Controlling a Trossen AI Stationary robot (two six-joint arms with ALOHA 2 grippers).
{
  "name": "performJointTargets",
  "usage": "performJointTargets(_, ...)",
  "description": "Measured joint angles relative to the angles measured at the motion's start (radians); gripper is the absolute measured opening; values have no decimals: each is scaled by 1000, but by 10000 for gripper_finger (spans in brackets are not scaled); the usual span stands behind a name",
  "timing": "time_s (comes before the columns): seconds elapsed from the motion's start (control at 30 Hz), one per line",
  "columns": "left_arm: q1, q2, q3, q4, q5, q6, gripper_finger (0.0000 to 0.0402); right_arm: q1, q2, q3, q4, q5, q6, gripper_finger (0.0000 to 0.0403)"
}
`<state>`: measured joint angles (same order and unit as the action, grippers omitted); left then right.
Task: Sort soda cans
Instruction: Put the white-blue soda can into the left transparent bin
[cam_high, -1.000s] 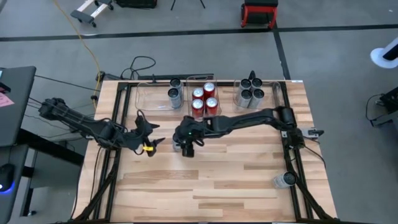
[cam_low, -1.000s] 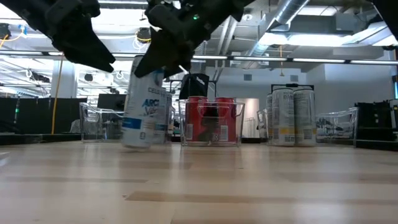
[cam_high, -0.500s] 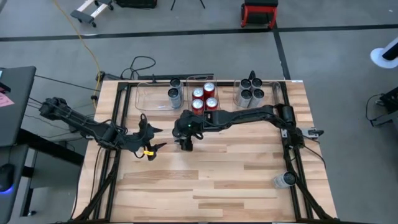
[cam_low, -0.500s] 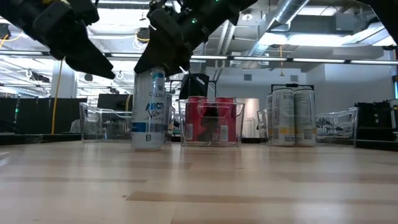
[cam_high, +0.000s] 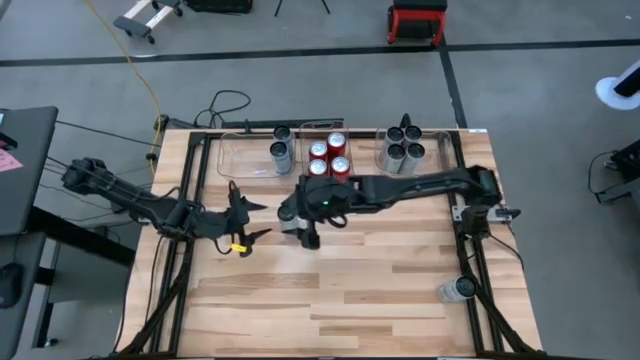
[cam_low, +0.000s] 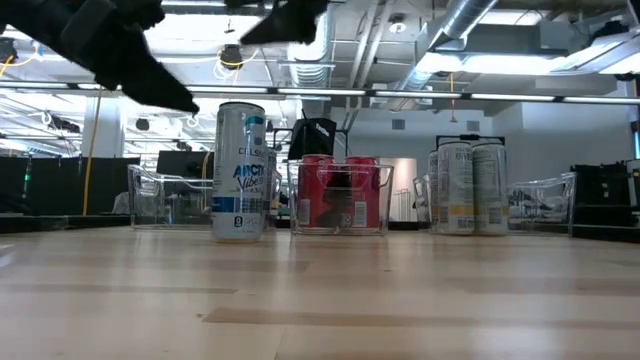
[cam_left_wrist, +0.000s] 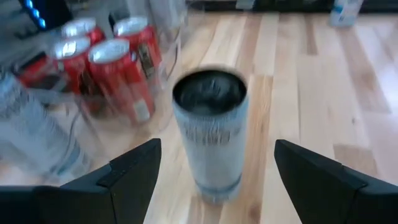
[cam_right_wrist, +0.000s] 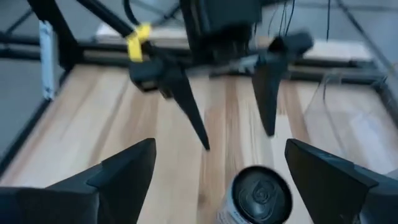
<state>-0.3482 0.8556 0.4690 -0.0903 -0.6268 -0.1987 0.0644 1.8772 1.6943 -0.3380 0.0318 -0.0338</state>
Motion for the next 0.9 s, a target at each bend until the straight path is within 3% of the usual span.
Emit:
performJointTargets(0.27, 56, 72, 0, 171, 61, 83, 310, 82, -114, 1, -3, 72, 11, 377)
performJointTargets(0.47, 122, 147, 0, 240, 131, 97, 310, 145, -128, 0, -42, 192, 18, 377)
performJointTargets(0.9, 255, 283, 0, 395, 285, 109, 310, 157, -122, 0, -103, 203, 45, 377)
